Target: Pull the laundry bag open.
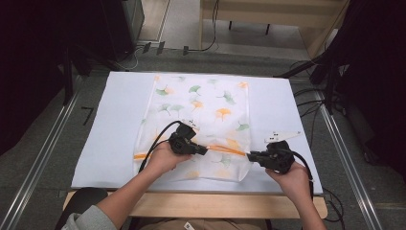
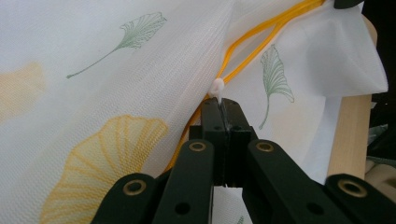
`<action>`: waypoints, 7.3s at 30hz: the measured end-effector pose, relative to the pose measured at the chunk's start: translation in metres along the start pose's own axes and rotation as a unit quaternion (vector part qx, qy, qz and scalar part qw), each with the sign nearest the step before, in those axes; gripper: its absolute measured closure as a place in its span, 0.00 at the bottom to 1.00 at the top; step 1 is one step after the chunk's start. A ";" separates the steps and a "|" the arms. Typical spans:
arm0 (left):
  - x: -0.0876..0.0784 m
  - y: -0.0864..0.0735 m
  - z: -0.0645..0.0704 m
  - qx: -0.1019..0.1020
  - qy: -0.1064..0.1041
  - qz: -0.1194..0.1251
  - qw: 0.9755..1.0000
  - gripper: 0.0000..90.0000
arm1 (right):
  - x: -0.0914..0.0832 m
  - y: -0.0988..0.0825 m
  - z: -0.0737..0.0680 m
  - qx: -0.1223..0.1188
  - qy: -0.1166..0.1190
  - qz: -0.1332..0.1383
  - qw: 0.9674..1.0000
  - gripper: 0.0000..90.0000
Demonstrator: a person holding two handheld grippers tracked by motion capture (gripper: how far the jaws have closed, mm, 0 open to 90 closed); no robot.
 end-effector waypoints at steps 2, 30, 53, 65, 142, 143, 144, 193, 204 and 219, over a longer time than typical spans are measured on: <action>-0.002 0.002 0.002 0.000 -0.002 0.005 1.000 1.00 | 0.000 0.000 0.001 0.003 -0.004 0.000 1.000 0.95; -0.033 -0.014 -0.016 -0.025 0.010 0.004 1.000 1.00 | 0.001 0.001 0.008 0.006 -0.008 -0.003 1.000 0.95; -0.041 -0.013 -0.017 -0.023 0.007 0.010 1.000 1.00 | 0.006 0.001 0.008 0.004 -0.005 -0.009 1.000 0.95; -0.040 -0.014 -0.018 -0.029 -0.003 0.012 1.000 1.00 | 0.006 0.001 0.009 0.005 -0.005 -0.012 1.000 0.95; -0.119 -0.059 -0.049 -0.066 0.051 0.014 0.996 1.00 | 0.005 -0.004 0.009 -0.010 -0.015 -0.025 1.000 0.94; -0.122 -0.061 -0.050 -0.070 0.052 0.017 0.996 1.00 | 0.006 -0.004 0.008 -0.010 -0.012 -0.025 1.000 0.94; -0.124 -0.062 -0.051 -0.071 0.050 0.020 0.996 1.00 | 0.006 -0.004 0.008 -0.008 -0.014 -0.027 0.999 0.94; -0.124 -0.062 -0.048 -0.058 0.052 0.014 0.997 1.00 | 0.008 -0.006 0.009 0.009 -0.010 -0.031 0.999 0.94; -0.143 -0.070 -0.055 -0.075 0.068 0.022 0.995 1.00 | 0.007 -0.005 0.009 0.009 -0.005 -0.023 1.000 0.94; -0.151 -0.075 -0.059 -0.073 0.082 0.033 0.993 1.00 | 0.009 -0.005 0.008 0.007 -0.011 -0.029 0.999 0.94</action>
Point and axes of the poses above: each handheld gripper's, and its own axes: x roughly forward along the jaws, y roughly out of its top, z roughly to its right, the point moved 4 cm from there along x, roughly forward along the jaws, and after that the axes turned 12 degrees about z, right-handed, at the moved point
